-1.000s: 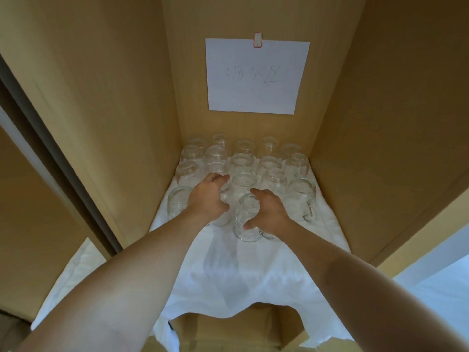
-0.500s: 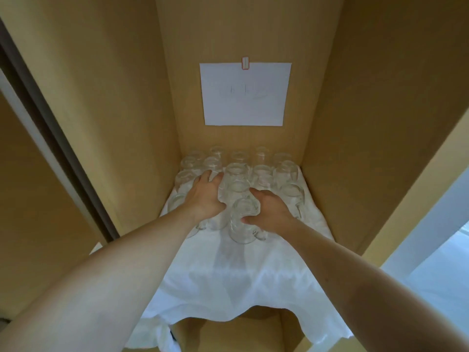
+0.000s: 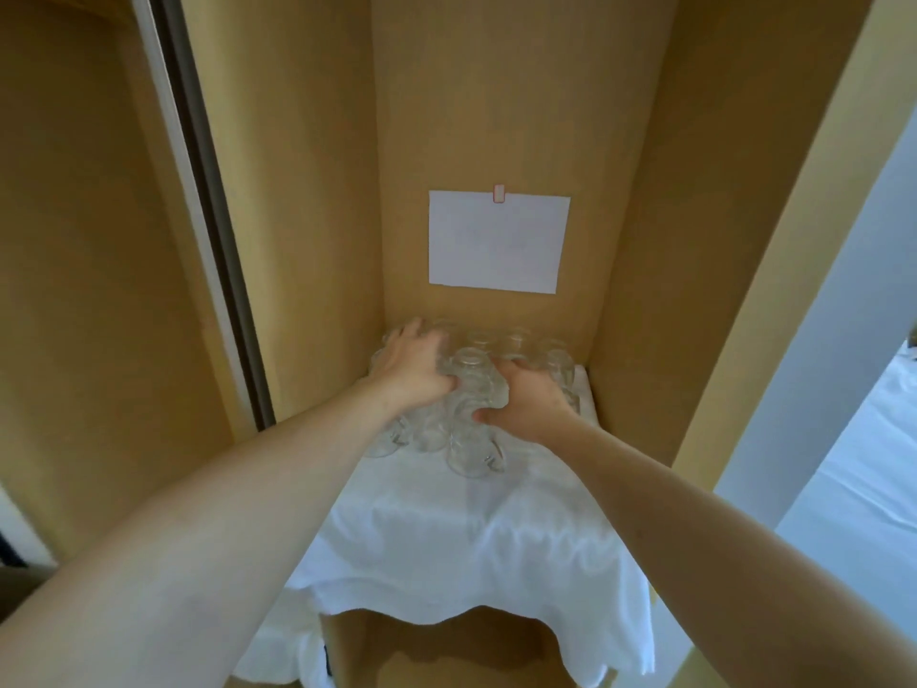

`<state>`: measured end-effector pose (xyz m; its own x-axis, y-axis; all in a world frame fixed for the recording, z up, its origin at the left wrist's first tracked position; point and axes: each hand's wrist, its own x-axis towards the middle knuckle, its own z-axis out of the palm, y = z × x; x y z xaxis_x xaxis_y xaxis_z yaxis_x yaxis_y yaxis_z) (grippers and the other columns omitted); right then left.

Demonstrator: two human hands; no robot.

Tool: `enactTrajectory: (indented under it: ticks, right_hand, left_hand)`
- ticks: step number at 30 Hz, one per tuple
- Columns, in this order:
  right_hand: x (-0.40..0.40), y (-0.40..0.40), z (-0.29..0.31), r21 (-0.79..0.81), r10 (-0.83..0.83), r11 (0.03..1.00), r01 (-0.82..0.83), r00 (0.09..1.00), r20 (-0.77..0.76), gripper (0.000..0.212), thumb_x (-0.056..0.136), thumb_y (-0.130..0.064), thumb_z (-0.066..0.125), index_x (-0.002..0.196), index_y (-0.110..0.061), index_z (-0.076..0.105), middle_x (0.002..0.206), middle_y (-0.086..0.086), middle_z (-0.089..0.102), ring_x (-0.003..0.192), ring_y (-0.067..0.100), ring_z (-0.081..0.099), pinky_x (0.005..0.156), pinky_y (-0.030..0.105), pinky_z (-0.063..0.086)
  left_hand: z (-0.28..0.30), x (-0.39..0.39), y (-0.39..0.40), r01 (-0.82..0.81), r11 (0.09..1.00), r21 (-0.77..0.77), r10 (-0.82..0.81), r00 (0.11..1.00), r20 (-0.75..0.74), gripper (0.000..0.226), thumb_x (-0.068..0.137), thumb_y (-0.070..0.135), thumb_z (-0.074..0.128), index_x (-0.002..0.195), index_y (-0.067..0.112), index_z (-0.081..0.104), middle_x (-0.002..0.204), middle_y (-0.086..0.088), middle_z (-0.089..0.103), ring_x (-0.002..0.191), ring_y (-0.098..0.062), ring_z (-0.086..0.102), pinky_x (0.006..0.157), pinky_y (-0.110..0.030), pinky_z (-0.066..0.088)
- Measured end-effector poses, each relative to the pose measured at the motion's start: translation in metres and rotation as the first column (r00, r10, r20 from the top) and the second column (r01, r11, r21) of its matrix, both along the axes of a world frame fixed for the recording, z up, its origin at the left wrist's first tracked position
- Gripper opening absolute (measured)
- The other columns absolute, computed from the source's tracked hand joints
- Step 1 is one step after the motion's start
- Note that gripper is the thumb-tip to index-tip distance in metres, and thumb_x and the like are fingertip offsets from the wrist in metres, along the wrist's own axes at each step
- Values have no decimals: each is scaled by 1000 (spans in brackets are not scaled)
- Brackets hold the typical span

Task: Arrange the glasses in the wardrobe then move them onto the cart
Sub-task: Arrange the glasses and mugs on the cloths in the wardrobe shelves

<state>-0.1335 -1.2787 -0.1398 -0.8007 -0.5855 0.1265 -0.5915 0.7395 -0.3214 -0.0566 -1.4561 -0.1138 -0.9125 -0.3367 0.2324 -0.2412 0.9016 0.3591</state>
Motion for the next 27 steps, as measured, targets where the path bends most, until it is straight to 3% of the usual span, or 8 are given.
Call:
enactTrajectory:
  ticks: [15,22,27]
  right_hand:
    - [74,-4,21,37,152,988,-149,984,-95,92,85,-53,72,158,-20,26,154,14,41,142,37,36,115,48,35]
    - [120,-44,27,12,201,980,-201,975,-90,88,83,-47,73,156,-26,28,153,12,40,141,37,34,111,47,38]
    - [159,-95,30,-17,221,975,-224,972,-84,80,84,-45,73,151,-23,35,150,9,43,138,34,37,111,45,40]
  left_hand:
    - [23,107,14,-107,988,113,118,988,-95,87,87,38,74,159,23,28,165,-11,17,151,-34,17,121,-46,24]
    - [18,161,-24,-162,984,68,167,983,-79,91,86,54,69,160,28,23,167,-12,15,153,-32,14,119,-47,24]
    - [16,207,-65,-186,981,59,190,979,-72,87,87,47,71,159,26,26,165,-10,18,151,-34,20,117,-46,31]
